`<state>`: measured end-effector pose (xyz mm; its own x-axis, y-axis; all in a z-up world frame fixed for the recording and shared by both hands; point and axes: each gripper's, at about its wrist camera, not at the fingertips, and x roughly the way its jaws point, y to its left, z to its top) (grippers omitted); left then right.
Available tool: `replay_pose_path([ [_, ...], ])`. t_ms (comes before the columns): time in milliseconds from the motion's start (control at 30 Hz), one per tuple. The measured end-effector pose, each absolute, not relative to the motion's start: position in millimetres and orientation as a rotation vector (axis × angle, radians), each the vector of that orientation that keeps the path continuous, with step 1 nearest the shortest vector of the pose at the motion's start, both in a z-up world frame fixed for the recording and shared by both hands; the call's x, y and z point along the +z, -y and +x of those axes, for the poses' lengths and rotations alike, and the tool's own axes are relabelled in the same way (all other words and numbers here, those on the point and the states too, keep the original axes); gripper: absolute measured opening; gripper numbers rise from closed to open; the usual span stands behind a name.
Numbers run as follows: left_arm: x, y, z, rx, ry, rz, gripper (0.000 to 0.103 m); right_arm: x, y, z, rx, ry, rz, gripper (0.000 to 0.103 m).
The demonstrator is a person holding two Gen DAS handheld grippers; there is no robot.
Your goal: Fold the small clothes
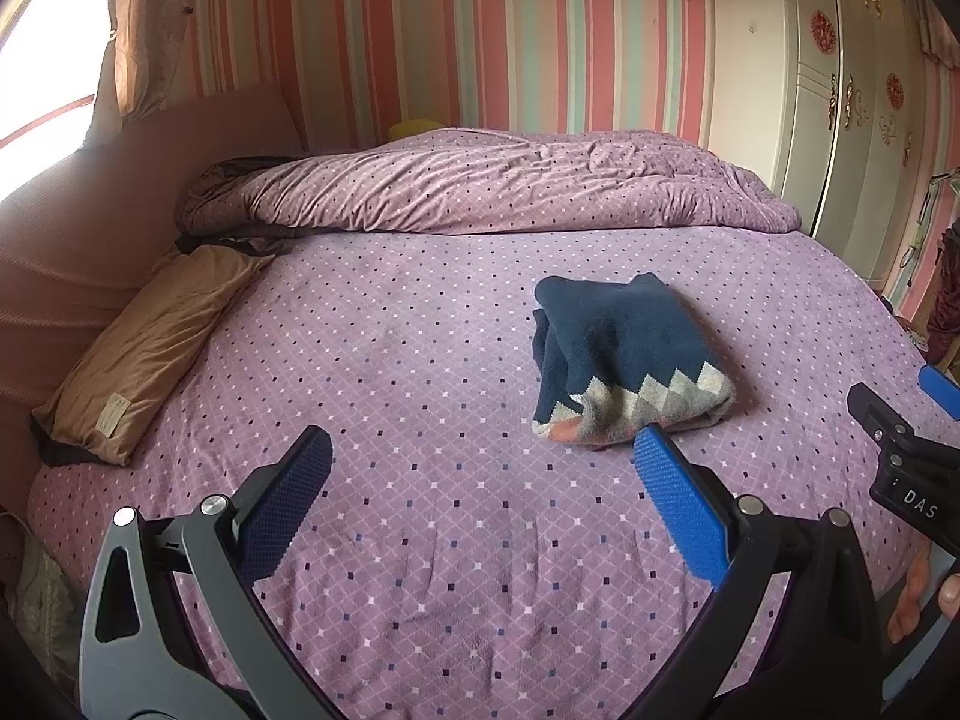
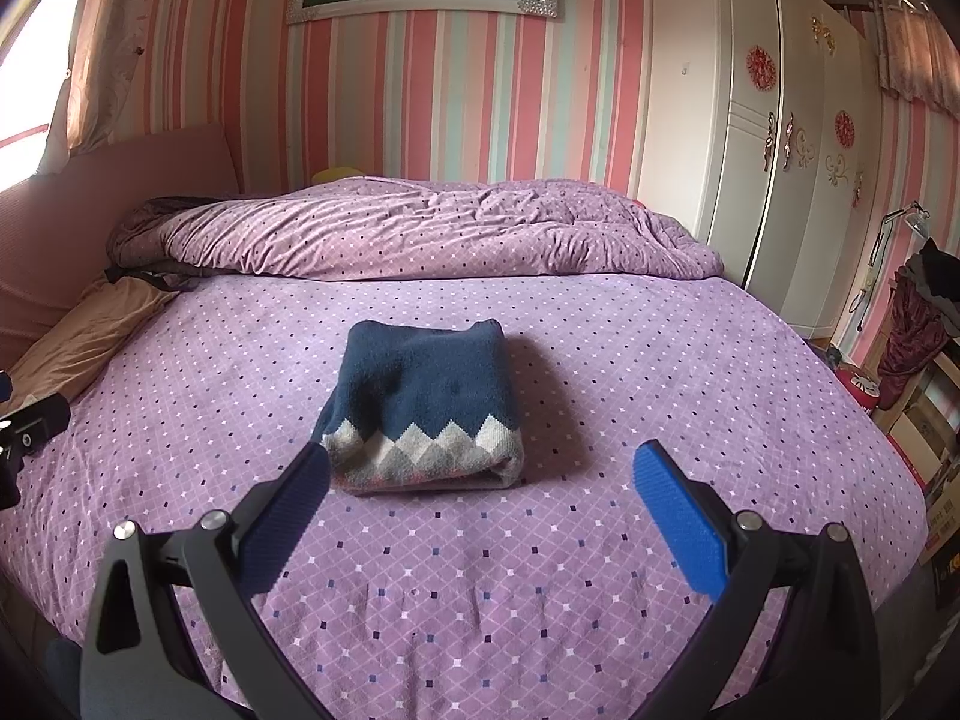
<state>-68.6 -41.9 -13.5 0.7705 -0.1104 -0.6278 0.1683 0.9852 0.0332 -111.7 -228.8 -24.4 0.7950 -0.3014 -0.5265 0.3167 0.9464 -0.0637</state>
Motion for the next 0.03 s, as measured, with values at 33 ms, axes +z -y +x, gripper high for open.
replay_pose_path([
  [33, -13.2, 41.6, -68.3, -0.153, -0.677, 0.087, 0.1, -24.1, 228.8, -112.5, -0.332, -0.56, 0.029, 0.101],
])
